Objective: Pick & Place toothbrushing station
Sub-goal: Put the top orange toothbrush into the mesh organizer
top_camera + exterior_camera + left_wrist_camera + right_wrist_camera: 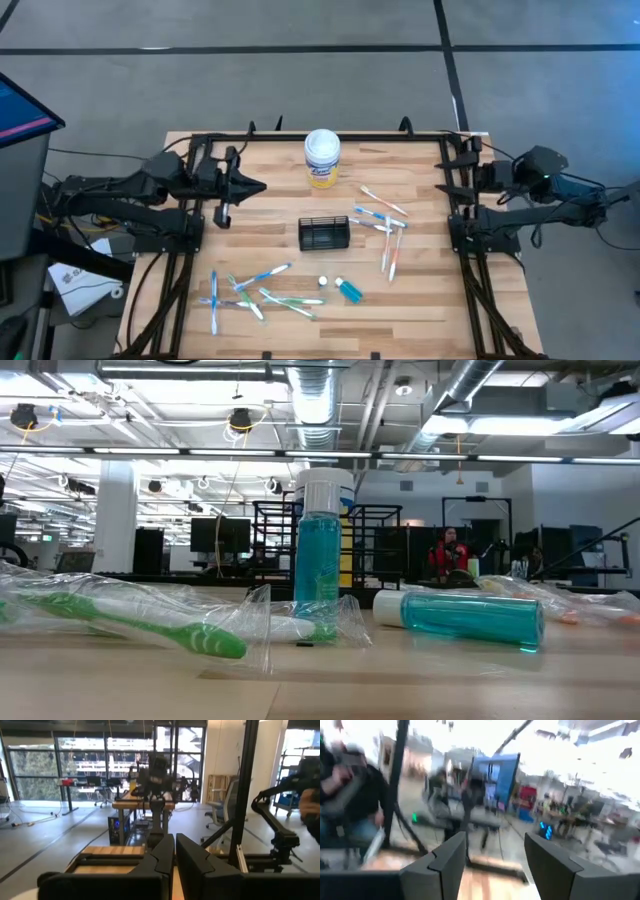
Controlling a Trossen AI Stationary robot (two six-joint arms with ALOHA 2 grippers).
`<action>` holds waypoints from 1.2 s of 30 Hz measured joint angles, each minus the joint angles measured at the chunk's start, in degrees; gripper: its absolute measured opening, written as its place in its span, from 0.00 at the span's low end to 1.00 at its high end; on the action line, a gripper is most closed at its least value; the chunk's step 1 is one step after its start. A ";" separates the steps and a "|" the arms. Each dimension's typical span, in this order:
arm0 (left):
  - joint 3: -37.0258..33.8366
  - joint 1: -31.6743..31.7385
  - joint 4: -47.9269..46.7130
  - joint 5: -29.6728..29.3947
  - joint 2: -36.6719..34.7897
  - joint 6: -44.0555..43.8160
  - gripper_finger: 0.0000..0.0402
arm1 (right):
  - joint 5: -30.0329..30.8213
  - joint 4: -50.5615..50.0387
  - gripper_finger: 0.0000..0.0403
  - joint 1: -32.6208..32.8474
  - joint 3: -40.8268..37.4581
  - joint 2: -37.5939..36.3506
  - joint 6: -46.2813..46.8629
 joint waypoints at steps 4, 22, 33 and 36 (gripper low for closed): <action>-0.02 -0.01 -0.08 0.01 2.21 0.01 0.03 | -2.62 0.84 0.47 0.75 0.00 -0.13 5.19; -2.20 0.13 -0.09 0.00 4.00 -0.67 0.03 | 10.34 3.97 0.43 2.71 0.06 4.70 10.89; -6.25 0.07 0.34 0.00 3.54 -1.99 0.03 | 22.27 -20.49 0.24 -0.95 1.09 16.37 20.31; -7.01 0.07 0.44 0.00 3.57 -1.99 0.03 | 22.14 -22.93 0.22 -3.01 0.04 20.16 22.82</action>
